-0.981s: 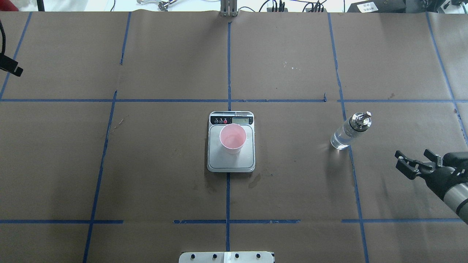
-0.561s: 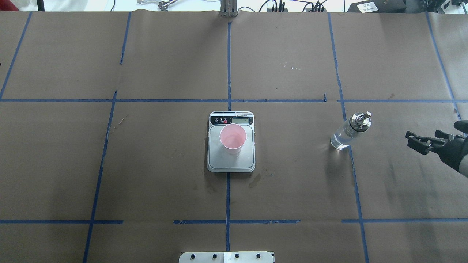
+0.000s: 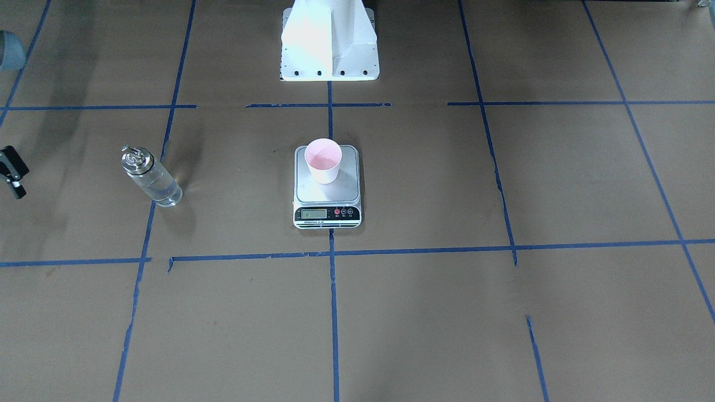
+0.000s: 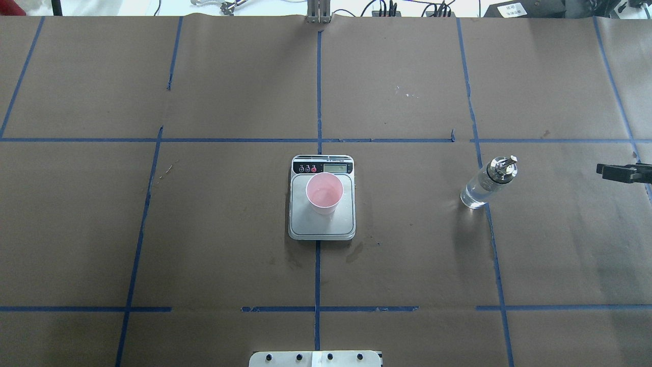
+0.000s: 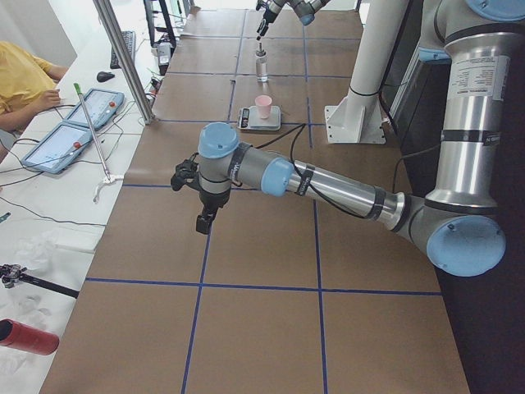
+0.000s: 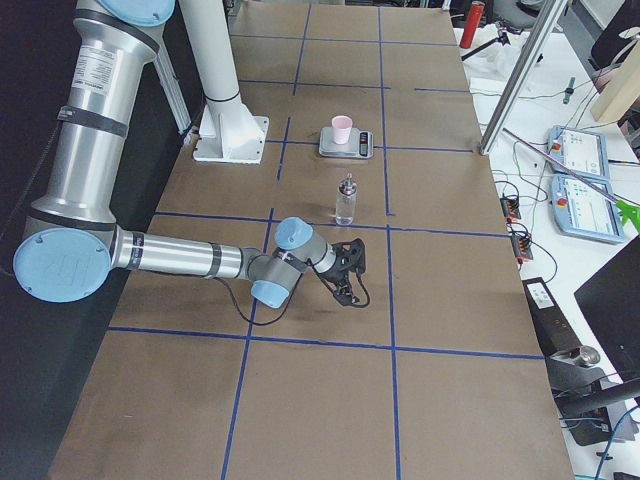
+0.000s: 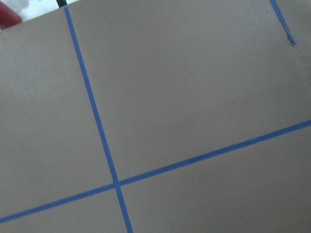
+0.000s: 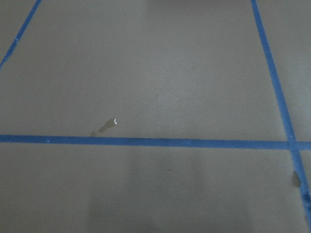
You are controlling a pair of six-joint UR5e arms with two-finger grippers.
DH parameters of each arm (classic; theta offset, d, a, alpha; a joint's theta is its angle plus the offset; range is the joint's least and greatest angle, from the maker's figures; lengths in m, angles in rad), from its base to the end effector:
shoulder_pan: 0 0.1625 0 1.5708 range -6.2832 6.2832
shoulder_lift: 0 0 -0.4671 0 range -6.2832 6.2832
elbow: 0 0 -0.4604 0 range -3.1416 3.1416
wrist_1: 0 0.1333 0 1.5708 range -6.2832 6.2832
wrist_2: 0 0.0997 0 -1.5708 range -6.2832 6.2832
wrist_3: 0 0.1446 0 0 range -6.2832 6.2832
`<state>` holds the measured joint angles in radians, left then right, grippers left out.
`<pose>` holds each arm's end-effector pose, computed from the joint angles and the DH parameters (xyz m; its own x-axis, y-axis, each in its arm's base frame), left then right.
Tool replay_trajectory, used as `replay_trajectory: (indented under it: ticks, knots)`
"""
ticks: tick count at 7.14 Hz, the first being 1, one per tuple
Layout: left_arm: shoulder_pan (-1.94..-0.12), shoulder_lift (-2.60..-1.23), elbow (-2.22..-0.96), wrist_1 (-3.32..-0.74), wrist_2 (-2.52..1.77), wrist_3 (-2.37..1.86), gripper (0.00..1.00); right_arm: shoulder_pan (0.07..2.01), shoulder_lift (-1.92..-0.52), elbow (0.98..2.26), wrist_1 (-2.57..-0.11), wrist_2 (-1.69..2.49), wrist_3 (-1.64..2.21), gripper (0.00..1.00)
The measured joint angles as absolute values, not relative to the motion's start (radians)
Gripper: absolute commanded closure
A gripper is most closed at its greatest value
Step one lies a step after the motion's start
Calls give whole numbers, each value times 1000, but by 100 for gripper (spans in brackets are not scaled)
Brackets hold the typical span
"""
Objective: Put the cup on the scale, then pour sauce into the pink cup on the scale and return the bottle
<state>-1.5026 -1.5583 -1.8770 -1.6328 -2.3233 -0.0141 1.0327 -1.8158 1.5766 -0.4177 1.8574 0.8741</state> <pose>0.0041 -0.5661 0.5605 0.7129 0.2740 -0.6455 -0.0538 0.9392 0.3392 -0.1793 -0.4808 0.7305 0.6950 -0.0366 0.7181 -0.3429 0.8610 0.3757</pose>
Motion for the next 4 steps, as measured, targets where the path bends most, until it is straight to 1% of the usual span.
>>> replay_trajectory:
  ticks: [1,2,4]
  knots:
    - [-1518,-1527,-1888,-1644,-2333,-29,0,1175,-1782,1555,-502,2013,723,0]
    - [-1523,-1518,-1856,-1650,-2337,-34,0,1295,-1747,1549,-622,2121,547,0]
    - [-1526,-1518,-1798,-1654,-2339,-37,0,1474,-1707,1551,-860,2272,254,0]
